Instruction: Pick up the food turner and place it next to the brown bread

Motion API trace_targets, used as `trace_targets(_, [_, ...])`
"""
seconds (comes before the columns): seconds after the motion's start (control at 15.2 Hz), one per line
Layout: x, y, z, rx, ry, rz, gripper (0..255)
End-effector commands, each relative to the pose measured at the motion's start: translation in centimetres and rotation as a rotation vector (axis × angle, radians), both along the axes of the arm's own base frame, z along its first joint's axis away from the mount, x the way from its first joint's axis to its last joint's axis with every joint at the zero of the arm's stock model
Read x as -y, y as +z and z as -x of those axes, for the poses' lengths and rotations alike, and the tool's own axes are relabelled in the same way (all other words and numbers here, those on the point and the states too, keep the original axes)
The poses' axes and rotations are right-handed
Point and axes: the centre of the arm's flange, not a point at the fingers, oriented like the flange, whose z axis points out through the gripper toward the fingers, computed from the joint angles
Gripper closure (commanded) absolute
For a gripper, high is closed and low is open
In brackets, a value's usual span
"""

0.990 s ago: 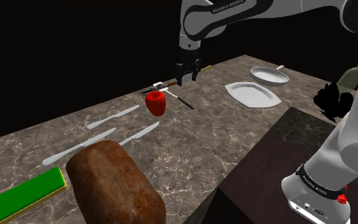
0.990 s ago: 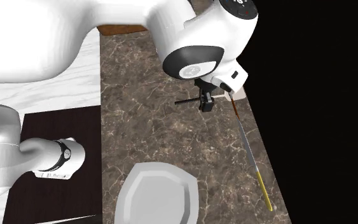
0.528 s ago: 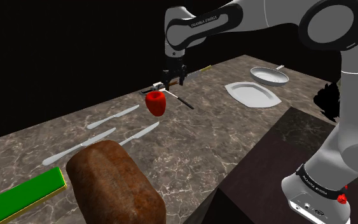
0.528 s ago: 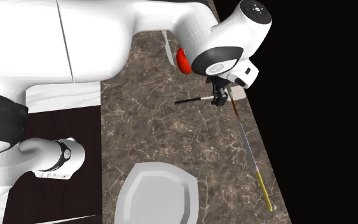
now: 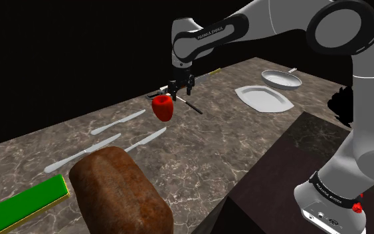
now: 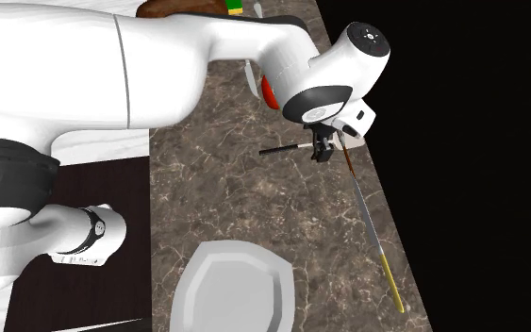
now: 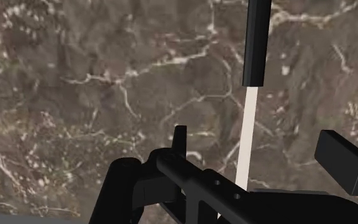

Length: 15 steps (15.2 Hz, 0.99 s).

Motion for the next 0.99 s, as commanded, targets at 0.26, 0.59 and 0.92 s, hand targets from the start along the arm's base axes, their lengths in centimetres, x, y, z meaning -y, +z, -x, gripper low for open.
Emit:
trace_targets(0.26, [-0.02, -0.05, -0.02, 0.0, 0.0, 0.0, 0])
trace_targets(0.59, [-0.02, -0.05, -0.02, 0.0, 0.0, 0.0, 255])
trace_targets(0.92, [-0.02, -0.06, -0.02, 0.0, 0.0, 0.0, 255])
